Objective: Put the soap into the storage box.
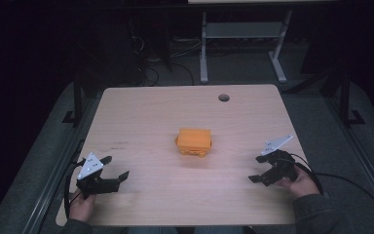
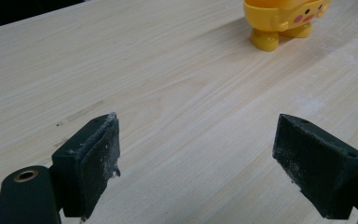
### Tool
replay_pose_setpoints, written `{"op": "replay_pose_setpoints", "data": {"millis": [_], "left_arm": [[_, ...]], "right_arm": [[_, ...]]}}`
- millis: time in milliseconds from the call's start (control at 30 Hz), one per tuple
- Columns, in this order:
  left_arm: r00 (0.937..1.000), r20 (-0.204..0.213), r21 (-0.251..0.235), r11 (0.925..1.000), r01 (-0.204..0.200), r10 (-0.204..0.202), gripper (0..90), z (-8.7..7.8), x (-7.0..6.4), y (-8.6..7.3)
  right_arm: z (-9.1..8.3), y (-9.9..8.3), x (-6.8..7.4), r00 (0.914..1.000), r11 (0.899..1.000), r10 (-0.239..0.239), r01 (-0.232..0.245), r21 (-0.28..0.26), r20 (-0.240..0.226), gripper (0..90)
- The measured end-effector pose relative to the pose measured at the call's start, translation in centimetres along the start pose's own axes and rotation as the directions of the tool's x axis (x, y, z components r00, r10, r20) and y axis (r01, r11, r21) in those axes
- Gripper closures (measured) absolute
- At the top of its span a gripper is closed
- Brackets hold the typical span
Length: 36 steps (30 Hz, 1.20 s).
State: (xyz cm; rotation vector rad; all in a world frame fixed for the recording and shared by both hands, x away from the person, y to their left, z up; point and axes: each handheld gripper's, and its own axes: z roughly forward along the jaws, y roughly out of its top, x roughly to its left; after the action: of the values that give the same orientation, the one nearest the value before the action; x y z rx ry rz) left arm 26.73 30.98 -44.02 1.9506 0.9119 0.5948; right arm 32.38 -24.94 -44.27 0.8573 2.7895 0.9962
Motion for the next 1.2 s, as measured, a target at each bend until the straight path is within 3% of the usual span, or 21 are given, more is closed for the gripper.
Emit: {"op": "replay_pose_setpoints", "data": {"millis": [533, 933, 1200], "left_arm": [[1.0000, 0.003, 0.010, 0.9999, -0.006, 0.006, 14.2, 0.1, -0.1, 0.0], [0.9999, 0.007, 0.013, 0.9998, -0.013, 0.013, 14.2, 0.2, -0.2, -0.1], [0.9999, 0.008, 0.015, 0.9998, -0.015, 0.015, 14.2, 0.1, -0.2, -0.1]], "right_arm": [[-0.5, -2.7, 0.7, 0.9993, 0.999, 0.030, -0.029, -0.013, 0.022, 15.3], [-0.8, -4.2, 2.0, 0.9981, 0.998, 0.035, -0.032, -0.061, 0.050, 15.2], [-0.5, -4.9, 3.2, 0.9969, 0.998, 0.042, -0.038, -0.054, 0.067, 14.9]]}}
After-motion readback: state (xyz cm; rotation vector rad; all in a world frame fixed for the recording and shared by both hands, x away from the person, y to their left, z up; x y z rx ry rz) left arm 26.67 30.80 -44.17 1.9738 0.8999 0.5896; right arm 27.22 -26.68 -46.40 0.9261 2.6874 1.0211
